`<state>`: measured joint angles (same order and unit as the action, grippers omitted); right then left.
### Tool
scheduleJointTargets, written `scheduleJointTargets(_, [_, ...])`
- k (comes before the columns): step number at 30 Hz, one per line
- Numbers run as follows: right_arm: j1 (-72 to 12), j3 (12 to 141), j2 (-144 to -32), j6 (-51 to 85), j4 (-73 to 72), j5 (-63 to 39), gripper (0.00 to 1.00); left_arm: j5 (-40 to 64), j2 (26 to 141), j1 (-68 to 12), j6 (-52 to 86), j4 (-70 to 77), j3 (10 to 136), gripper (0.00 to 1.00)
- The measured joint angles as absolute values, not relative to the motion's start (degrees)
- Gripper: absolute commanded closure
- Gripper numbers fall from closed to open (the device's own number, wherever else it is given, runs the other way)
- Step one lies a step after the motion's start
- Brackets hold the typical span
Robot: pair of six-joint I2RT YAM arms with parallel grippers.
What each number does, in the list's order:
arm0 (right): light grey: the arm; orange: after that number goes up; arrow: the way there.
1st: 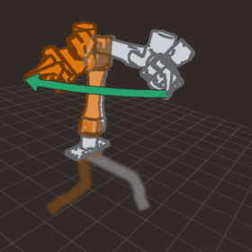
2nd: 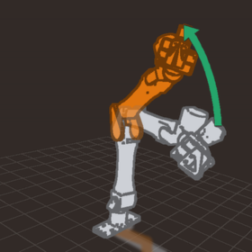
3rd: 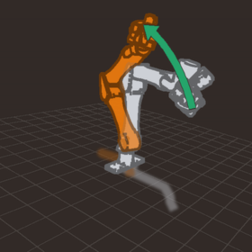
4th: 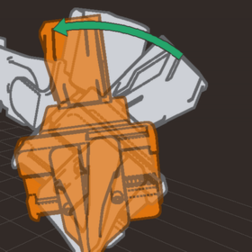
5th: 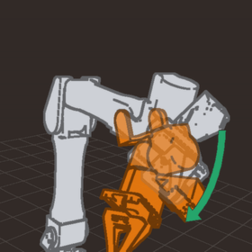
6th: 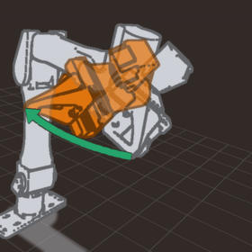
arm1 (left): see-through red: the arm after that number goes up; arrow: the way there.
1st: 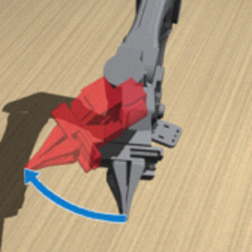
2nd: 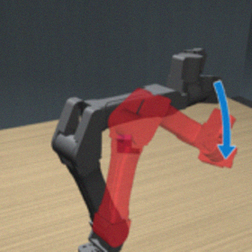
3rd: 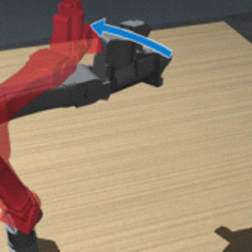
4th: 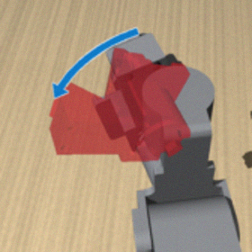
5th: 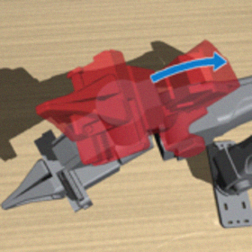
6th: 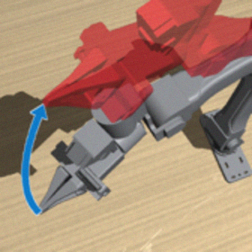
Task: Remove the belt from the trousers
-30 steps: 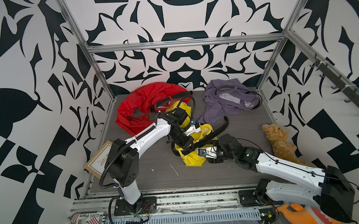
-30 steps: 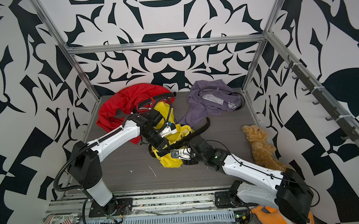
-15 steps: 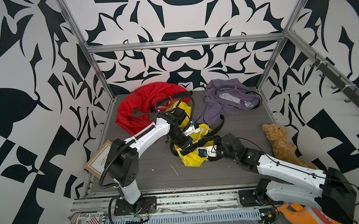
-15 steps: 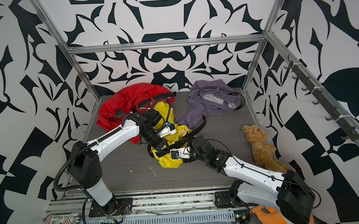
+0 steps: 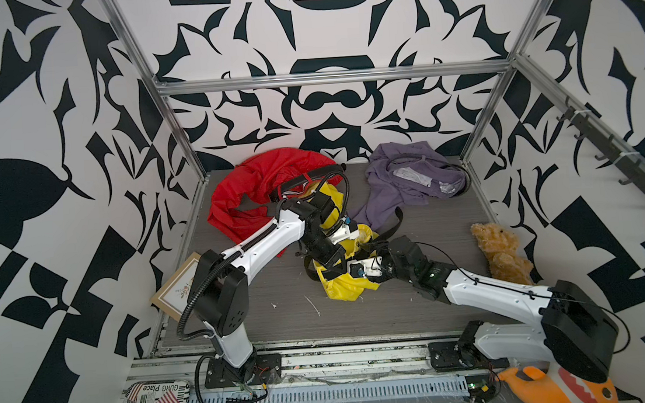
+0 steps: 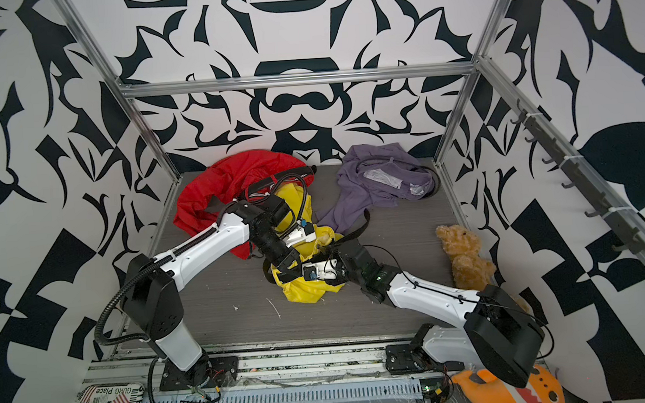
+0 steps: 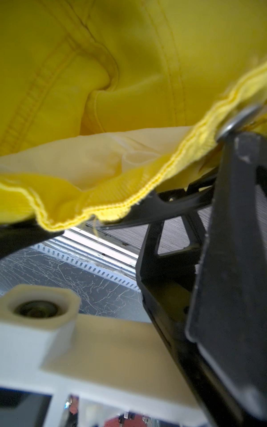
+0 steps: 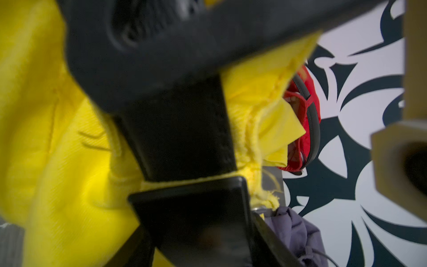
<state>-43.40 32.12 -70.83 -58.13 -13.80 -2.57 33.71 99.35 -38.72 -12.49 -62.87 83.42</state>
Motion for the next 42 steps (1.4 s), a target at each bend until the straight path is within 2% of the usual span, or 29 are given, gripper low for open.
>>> scheduleJointTargets(1, [-43.0, 32.5, -71.0, -58.4, -13.8, -3.0, 0.62, 33.7, 99.4, -38.6, -12.5, -62.9, 83.4, 1.00])
scheduleJointTargets(3, [-42.7, 32.7, -71.0, -59.5, -12.7, -3.9, 0.74, 33.6, 99.3, -38.0, -12.5, -62.8, 83.5, 1.00])
scheduleJointTargets(7, [-42.7, 33.8, -68.9, -59.7, -9.4, -4.5, 0.82, 34.1, 99.3, -36.8, -12.5, -63.1, 83.6, 1.00])
scheduleJointTargets(8, [-42.7, 34.0, -68.0, -59.7, -8.1, -4.4, 0.83, 34.2, 99.3, -36.8, -12.5, -63.1, 83.8, 0.92])
scheduleJointTargets(9, [-42.7, 34.2, -66.7, -59.4, -6.5, -4.3, 0.83, 34.3, 99.3, -36.9, -12.4, -63.1, 84.3, 0.65])
scheduleJointTargets(10, [-42.7, 34.6, -65.5, -59.0, -4.8, -4.0, 0.83, 34.2, 99.3, -37.0, -12.5, -63.1, 84.9, 0.45])
scheduleJointTargets(12, [-42.5, 36.0, -63.0, -57.8, 0.1, -3.5, 0.83, 32.8, 98.9, -37.0, -11.8, -63.1, 86.5, 0.18])
scheduleJointTargets(13, [-42.5, 37.4, -62.0, -56.9, 3.3, -3.2, 0.83, 31.4, 98.3, -36.9, -11.2, -62.5, 87.2, 0.11])
scheduleJointTargets(15, [-42.3, 41.0, -61.1, -55.3, 9.6, -2.5, 0.83, 28.0, 95.7, -36.7, -9.7, -60.6, 87.4, 0.05])
scheduleJointTargets(18, [-42.3, 47.4, -61.1, -52.3, 18.3, -2.2, 0.83, 20.7, 88.0, -36.6, -7.3, -55.5, 86.2, 0.00])
scheduleJointTargets(22, [-42.3, 54.3, -61.2, -48.0, 27.6, -2.3, 0.83, 12.8, 75.1, -37.1, -5.5, -47.8, 82.3, 0.01])
scheduleJointTargets(26, [-42.3, 60.0, -62.1, -44.7, 35.3, -2.4, 0.83, 6.1, 67.9, -40.6, -5.1, -42.4, 76.3, 0.01])
scheduleJointTargets(32, [-41.8, 65.6, -65.0, -41.7, 42.5, -3.2, 0.84, -0.6, 69.0, -46.9, -5.2, -35.3, 65.4, 0.01])
scheduleJointTargets(39, [-40.4, 68.8, -68.0, -39.5, 45.9, -5.1, 0.86, -5.8, 70.9, -49.3, -5.4, -25.0, 59.8, 0.00])
scheduleJointTargets(42, [-39.5, 68.8, -68.7, -38.6, 46.3, -7.0, 0.85, -7.7, 71.4, -49.5, -5.7, -19.9, 58.6, 0.04])
